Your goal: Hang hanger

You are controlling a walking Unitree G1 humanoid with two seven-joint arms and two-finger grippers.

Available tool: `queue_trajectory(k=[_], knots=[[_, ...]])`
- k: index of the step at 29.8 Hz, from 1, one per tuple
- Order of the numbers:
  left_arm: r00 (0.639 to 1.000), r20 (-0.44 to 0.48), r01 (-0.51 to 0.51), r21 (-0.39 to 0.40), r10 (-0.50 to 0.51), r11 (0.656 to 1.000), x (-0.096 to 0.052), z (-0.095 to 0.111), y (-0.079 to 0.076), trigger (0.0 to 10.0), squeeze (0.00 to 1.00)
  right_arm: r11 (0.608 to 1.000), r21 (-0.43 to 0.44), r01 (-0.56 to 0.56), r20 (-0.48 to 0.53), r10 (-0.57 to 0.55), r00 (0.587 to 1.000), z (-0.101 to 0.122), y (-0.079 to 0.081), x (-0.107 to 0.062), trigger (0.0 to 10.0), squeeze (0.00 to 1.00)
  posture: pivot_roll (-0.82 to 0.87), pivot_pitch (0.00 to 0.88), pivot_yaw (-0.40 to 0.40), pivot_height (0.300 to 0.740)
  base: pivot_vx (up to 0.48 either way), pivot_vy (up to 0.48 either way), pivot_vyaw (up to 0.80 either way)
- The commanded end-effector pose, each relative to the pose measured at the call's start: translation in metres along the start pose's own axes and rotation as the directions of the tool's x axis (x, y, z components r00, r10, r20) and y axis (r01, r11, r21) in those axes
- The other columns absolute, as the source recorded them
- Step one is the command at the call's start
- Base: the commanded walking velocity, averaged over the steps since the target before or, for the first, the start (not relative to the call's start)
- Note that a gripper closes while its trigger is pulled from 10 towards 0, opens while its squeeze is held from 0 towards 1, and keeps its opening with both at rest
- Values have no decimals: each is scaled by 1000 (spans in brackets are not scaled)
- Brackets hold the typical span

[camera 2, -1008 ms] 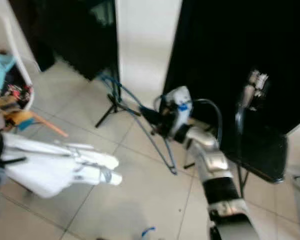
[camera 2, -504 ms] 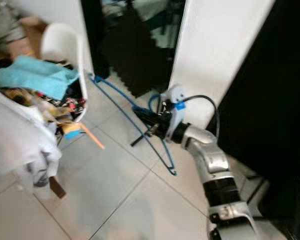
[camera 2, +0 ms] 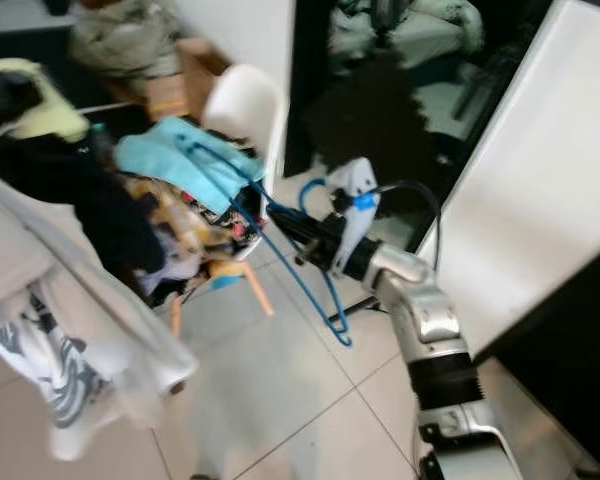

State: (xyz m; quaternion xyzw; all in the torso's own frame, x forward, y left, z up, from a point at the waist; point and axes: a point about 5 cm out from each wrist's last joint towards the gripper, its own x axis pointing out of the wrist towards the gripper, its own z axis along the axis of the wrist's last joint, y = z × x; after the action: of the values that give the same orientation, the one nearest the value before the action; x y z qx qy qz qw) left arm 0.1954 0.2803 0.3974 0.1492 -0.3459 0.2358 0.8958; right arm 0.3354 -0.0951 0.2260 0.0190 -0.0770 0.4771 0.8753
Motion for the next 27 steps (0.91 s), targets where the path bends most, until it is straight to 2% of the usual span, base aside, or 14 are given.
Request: queue_trajectory(k=[1, 8, 9, 13, 18, 23, 27], knots=[[1000, 22, -10, -10, 10, 1000, -2, 7, 1, 10000, 0, 1000, 18, 19, -5, -19, 1000, -2, -2, -6, 10000, 0, 71, 118, -107, 740, 0, 0, 775], [1000, -23, -8, -54, 7, 999, -9, -3, -7, 10000, 0, 999, 27, 18, 7, -19, 1000, -1, -1, -5, 10000, 0, 72, 120, -108, 740, 0, 0, 775], [999, -28, 22, -88, -25, 996, -10, -2, -15, 10000, 0, 999, 34, 16, 19, -17, 1000, 2, 0, -4, 10000, 0, 74, 123, -110, 740, 0, 0, 775], [997, -14, 78, -89, -79, 993, -8, 3, -23, 10000, 0, 999, 44, 12, 33, -14, 999, 4, 1, -3, 10000, 0, 74, 123, -110, 740, 0, 0, 775], [996, 5, 89, -77, -89, 993, -6, 7, -23, 10000, 0, 999, 44, 7, 39, -9, 999, 4, 3, -1, 10000, 0, 81, 122, -113, 740, 448, 0, 709], [996, 9, 92, -80, -91, 993, -4, 9, -24, 10000, 0, 1000, 29, -14, 15, 13, 1000, -3, 9, -1, 10000, 0, 81, 124, -111, 740, 469, 0, 101], [995, 9, 96, -82, -96, 992, -5, 9, -25, 10000, 0, 999, 34, -20, 15, 20, 1000, -3, 11, -1, 10000, 0, 80, 125, -112, 740, 469, 0, 763]])
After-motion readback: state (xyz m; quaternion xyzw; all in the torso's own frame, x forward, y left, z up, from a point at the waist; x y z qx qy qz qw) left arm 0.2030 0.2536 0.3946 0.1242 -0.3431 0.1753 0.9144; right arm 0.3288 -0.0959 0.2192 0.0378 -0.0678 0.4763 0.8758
